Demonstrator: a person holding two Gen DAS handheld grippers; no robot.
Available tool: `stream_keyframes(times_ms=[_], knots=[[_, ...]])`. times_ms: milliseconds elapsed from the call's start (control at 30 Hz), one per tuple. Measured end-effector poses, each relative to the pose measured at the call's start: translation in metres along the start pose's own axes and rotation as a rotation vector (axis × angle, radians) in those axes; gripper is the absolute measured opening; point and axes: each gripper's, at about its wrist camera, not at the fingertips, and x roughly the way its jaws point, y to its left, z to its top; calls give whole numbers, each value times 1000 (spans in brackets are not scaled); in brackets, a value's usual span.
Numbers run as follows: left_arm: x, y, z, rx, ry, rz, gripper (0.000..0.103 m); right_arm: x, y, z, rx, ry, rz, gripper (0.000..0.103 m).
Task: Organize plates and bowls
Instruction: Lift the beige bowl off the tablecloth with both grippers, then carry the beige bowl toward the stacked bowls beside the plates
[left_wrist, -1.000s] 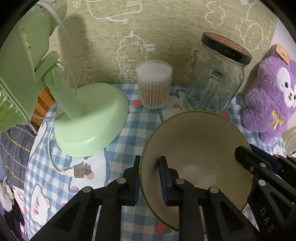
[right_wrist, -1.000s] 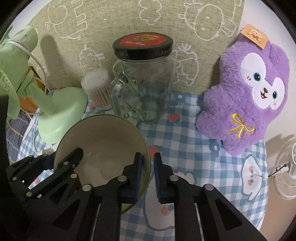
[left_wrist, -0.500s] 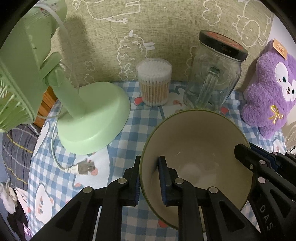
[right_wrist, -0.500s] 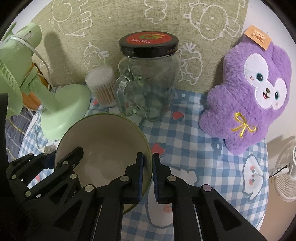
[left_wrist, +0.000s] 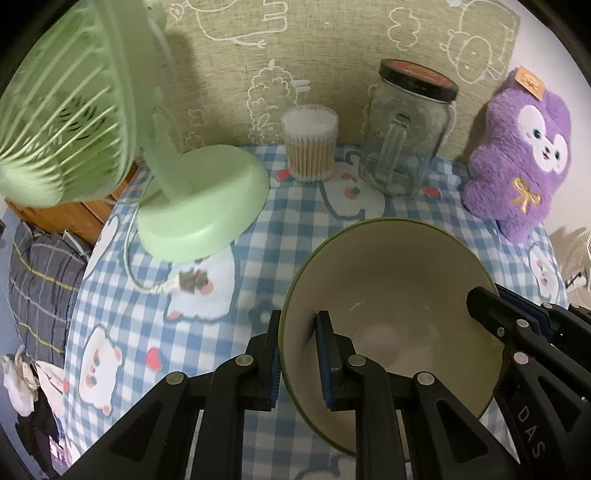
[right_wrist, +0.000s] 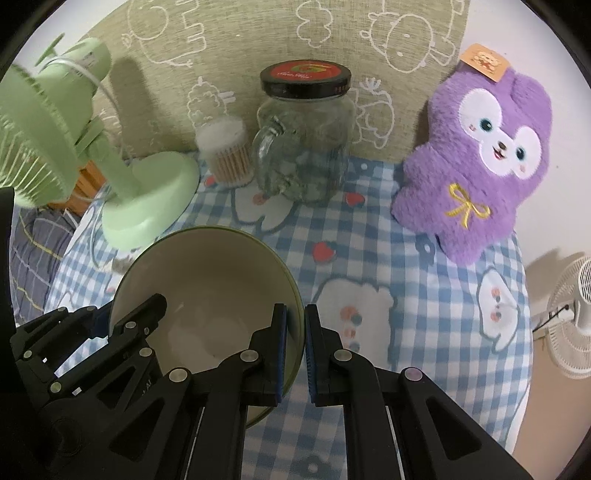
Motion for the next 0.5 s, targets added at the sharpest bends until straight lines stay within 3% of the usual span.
stream_keyframes(times_ms=[500], knots=[[-40, 13, -64, 0, 13, -14, 13, -39, 20, -64, 25, 25, -1, 12]])
